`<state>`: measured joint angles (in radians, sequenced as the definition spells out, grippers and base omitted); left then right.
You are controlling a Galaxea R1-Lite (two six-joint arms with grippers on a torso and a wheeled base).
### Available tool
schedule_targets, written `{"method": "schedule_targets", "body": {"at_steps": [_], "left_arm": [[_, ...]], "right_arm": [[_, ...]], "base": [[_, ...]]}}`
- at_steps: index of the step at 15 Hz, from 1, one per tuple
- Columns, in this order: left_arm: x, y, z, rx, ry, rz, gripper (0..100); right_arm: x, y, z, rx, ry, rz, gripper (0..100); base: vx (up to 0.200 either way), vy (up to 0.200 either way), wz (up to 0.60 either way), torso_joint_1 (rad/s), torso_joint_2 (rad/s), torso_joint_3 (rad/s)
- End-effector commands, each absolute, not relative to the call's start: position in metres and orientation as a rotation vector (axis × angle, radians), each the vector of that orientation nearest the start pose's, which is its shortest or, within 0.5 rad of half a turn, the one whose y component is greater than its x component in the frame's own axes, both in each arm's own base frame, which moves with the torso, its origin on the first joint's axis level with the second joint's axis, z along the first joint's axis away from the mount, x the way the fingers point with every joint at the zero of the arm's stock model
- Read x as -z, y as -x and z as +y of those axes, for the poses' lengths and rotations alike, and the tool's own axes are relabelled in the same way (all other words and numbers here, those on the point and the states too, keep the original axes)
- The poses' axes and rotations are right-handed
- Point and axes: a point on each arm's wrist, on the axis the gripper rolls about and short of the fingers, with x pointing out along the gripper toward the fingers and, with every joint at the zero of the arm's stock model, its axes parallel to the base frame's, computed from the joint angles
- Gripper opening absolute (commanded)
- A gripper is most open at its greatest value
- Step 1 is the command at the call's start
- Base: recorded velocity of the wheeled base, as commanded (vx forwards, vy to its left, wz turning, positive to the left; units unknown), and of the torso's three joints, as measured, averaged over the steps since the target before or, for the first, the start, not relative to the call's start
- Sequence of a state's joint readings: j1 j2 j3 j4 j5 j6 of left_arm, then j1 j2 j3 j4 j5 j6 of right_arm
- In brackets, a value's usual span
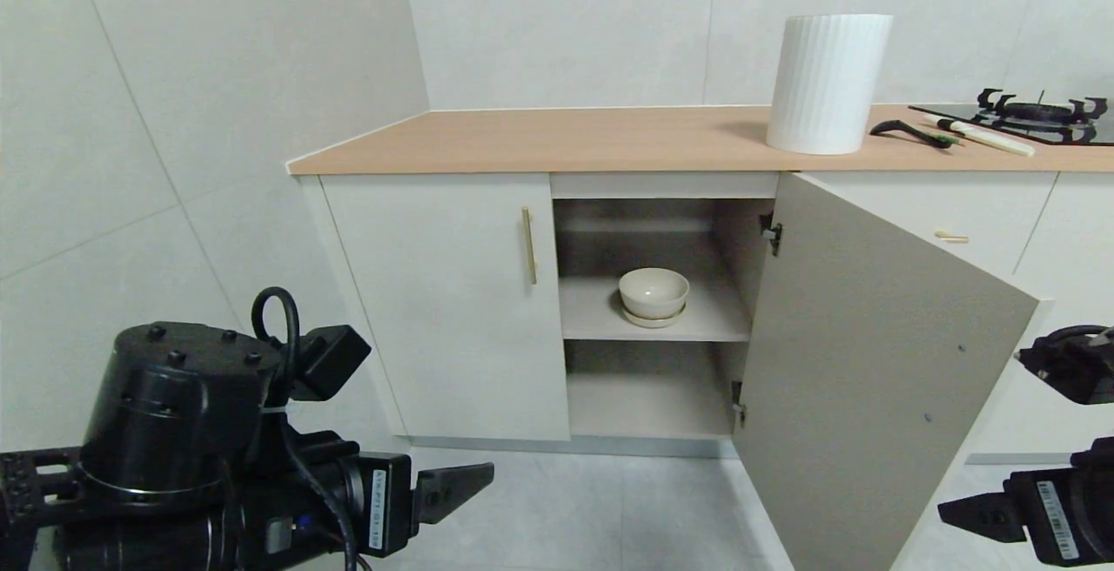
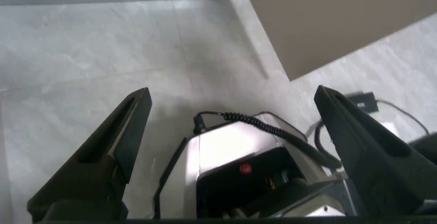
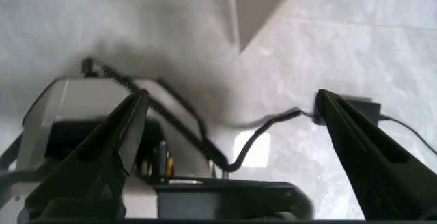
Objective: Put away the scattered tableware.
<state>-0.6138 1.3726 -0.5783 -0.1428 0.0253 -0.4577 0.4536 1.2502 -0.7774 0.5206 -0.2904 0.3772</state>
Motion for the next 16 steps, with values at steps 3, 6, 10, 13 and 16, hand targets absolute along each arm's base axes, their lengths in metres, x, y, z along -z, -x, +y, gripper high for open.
{"method": "schedule_targets", "body": {"at_steps": [3,6,10,13,16], "left_arm": [[-0.160,-0.163,-0.114,0.408,0.224,0.739,100],[-0.160,-0.163,-0.114,0.407,0.224,0.740,100],[-0.160,-0.163,-0.113,0.407,0.224,0.740,100],[-0.160,-0.163,-0.113,0.407,0.224,0.740,100],[-0.160,-0.163,-0.114,0.407,0.223,0.741,100]], "right_arm": [[-0.199,-0.149,0.019,0.249,0.005,0.850,100],[-0.201,-0.164,-0.010,0.385,-0.018,0.785,100],[-0.189,-0.191,-0.033,0.489,-0.063,0.778,100],[-0.175,-0.214,-0.040,0.509,-0.085,0.719,100],[-0.160,-0.232,-0.042,0.519,-0.130,0.666,100]], "base": [[0.000,0.000,0.00,0.000,0.00,0.000],[0.000,0.000,0.00,0.000,0.00,0.000],[0.000,0.000,0.00,0.000,0.00,0.000],[0.000,0.000,0.00,0.000,0.00,0.000],[0.000,0.000,0.00,0.000,0.00,0.000]]}}
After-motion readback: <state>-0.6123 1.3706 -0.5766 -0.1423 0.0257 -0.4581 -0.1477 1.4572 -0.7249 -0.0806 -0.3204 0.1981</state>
